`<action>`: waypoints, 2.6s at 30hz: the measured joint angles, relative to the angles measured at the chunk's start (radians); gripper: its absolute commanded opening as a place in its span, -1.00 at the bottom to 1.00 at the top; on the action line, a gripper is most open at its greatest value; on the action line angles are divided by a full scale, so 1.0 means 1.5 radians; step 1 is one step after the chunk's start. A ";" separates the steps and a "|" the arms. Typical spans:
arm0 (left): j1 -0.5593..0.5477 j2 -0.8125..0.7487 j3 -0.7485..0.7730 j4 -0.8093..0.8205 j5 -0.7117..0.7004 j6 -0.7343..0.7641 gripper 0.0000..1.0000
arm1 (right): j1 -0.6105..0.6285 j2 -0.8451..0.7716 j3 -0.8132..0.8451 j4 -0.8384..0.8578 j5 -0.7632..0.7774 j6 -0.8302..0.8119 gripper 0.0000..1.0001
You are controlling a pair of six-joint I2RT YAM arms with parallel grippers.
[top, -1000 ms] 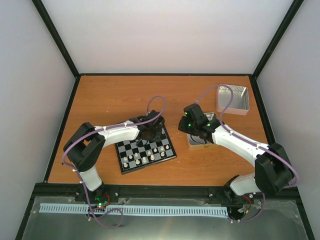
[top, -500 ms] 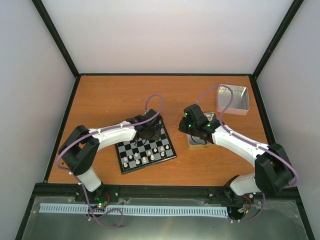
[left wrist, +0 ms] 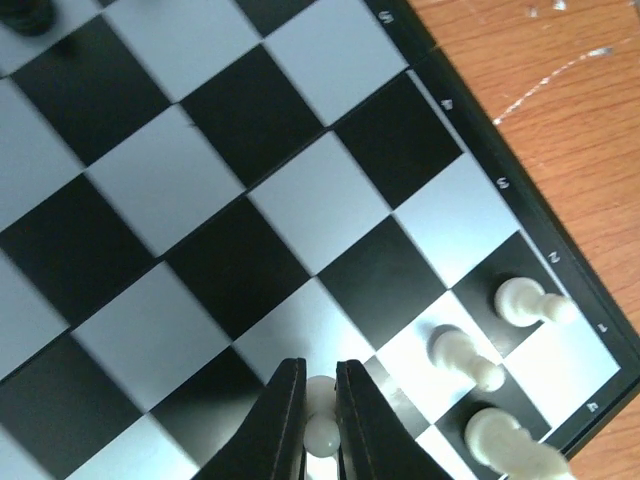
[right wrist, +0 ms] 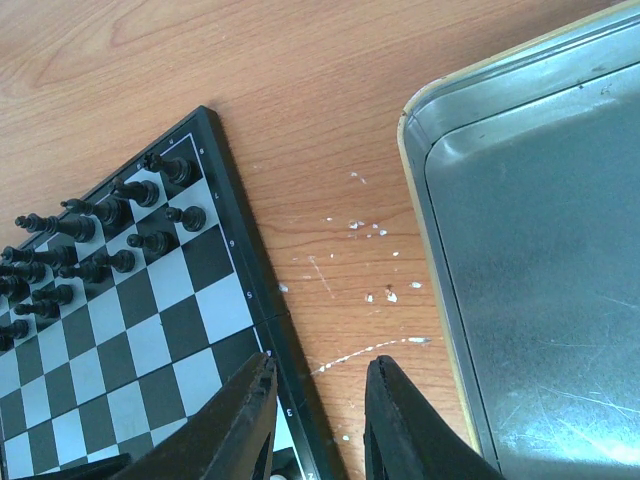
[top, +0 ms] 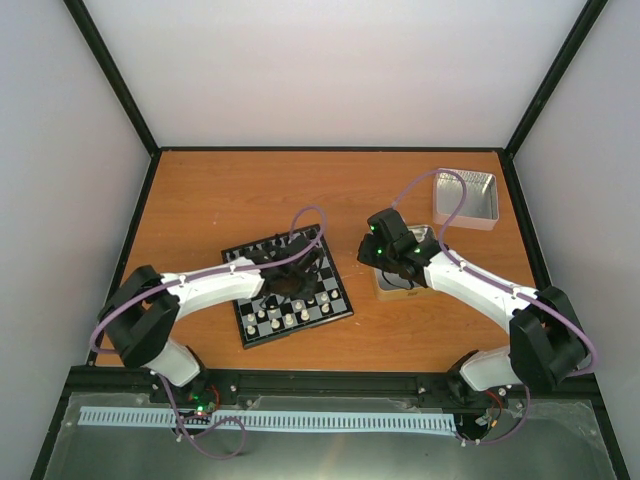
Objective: Set up the chess pieces on the board
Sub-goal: Place the chess piece on the chessboard, then pick up the chess piece from the storage box.
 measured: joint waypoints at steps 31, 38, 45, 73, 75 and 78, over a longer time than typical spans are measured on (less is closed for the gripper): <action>0.002 -0.105 -0.104 -0.080 -0.023 -0.054 -0.71 | 0.000 0.012 -0.008 0.003 -0.014 0.001 -0.47; 0.002 -0.101 -0.104 -0.082 -0.022 -0.053 -0.55 | 0.000 0.014 -0.008 0.003 -0.015 0.001 -0.47; 0.002 -0.101 -0.102 -0.088 -0.024 -0.053 -0.48 | 0.000 0.014 -0.008 0.003 -0.015 0.001 -0.47; 0.080 -0.417 -0.098 -0.013 -0.043 -0.040 0.07 | -0.226 -0.009 -0.071 -0.080 0.054 -0.141 -0.35; 0.080 -0.439 -0.116 0.013 -0.026 -0.040 0.07 | -0.232 0.019 -0.067 -0.091 0.055 -0.152 -0.34; 0.080 -0.440 -0.129 0.034 -0.010 -0.042 0.07 | -0.232 0.062 -0.055 -0.107 0.052 -0.165 -0.33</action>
